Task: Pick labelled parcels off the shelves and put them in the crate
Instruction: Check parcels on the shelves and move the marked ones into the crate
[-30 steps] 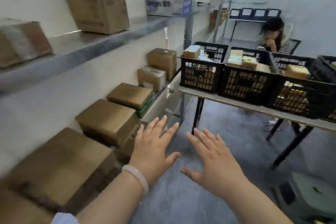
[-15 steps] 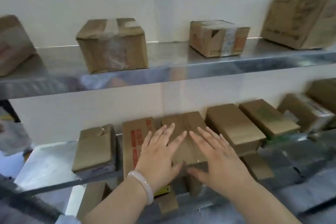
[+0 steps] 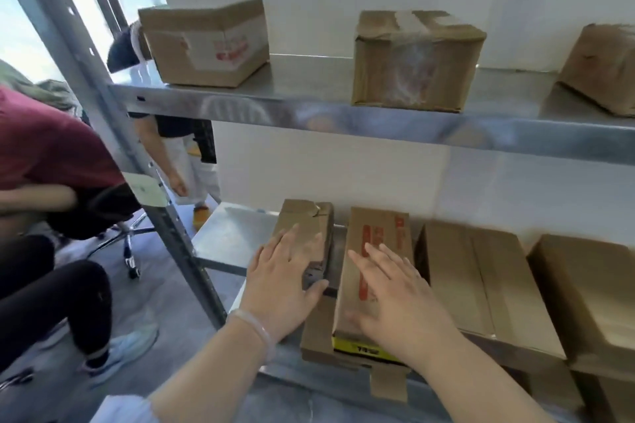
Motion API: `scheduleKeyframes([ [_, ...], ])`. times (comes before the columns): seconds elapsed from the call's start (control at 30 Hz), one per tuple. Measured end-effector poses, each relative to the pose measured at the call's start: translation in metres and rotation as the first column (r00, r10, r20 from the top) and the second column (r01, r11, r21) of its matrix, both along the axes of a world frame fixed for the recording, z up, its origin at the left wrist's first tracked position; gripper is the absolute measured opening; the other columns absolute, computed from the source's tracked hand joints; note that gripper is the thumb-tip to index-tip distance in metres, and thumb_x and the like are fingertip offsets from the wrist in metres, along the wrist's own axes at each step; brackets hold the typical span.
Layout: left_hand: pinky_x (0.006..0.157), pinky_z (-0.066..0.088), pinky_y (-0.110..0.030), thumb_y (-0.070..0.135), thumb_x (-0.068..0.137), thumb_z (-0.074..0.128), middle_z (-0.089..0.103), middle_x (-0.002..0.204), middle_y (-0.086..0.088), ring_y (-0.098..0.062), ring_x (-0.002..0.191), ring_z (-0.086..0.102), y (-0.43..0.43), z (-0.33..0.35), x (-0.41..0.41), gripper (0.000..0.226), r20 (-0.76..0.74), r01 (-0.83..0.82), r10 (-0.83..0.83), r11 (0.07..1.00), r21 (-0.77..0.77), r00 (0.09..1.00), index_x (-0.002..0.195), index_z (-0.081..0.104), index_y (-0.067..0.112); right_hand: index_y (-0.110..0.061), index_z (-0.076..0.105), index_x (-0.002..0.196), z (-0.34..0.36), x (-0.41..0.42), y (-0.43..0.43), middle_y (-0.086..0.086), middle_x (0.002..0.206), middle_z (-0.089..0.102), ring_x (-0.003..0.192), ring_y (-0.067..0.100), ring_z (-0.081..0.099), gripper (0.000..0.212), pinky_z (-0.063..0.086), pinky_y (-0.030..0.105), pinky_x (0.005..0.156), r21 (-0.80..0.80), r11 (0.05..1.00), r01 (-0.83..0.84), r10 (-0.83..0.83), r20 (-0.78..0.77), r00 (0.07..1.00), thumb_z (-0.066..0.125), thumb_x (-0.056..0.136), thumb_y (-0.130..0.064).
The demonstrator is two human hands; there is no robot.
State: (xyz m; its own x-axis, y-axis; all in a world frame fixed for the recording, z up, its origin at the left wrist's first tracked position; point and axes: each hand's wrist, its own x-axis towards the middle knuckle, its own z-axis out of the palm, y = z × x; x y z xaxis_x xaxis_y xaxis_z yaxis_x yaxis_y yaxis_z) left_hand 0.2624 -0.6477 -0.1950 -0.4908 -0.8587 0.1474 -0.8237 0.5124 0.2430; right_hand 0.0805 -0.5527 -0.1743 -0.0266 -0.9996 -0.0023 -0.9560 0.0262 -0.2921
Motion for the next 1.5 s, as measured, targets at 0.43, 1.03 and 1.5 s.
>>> scheduleKeyframes([
  [0.43, 0.121, 0.015, -0.049, 0.081, 0.082, 0.041, -0.005, 0.165, -0.008, -0.031, 0.151, -0.003, -0.107, -0.032, 0.002, 0.096, 0.053, -0.080, 0.065, 0.920, 0.384, 0.996, 0.155, -0.001, 0.035, -0.047, -0.003, 0.150, -0.008, 0.050, -0.069, -0.017, 0.161, -0.009, 0.147, 0.005, -0.011, 0.075, -0.005, 0.029, 0.115, 0.037, 0.958, 0.283, -0.284, 0.021, 0.959, 0.042, 0.092, -0.064],
  [1.03, 0.114, 0.028, -0.052, 0.081, 0.071, 0.055, -0.020, 0.162, -0.012, -0.035, 0.149, 0.001, -0.133, -0.038, -0.033, 0.113, 0.211, -0.163, 0.062, 0.848, 0.504, 0.975, 0.155, -0.005, 0.036, -0.048, 0.001, 0.150, -0.011, 0.045, -0.094, -0.018, 0.161, -0.002, 0.148, 0.009, -0.002, 0.070, 0.008, 0.031, 0.119, 0.147, 0.954, 0.261, -0.277, 0.102, 0.955, 0.043, 0.094, -0.057],
  [1.5, 0.103, 0.049, -0.042, 0.060, 0.060, 0.067, 0.034, 0.139, 0.010, -0.018, 0.131, 0.040, -0.127, -0.014, 0.032, 0.080, -0.648, 0.176, 0.323, 0.793, 0.583, 0.689, 0.136, 0.044, 0.054, -0.037, 0.013, 0.154, -0.005, 0.052, -0.129, -0.008, 0.159, 0.024, 0.145, 0.016, 0.025, 0.067, 0.025, 0.039, 0.116, 0.225, 0.902, 0.368, -0.426, 0.592, 0.684, 0.046, 0.097, -0.050],
])
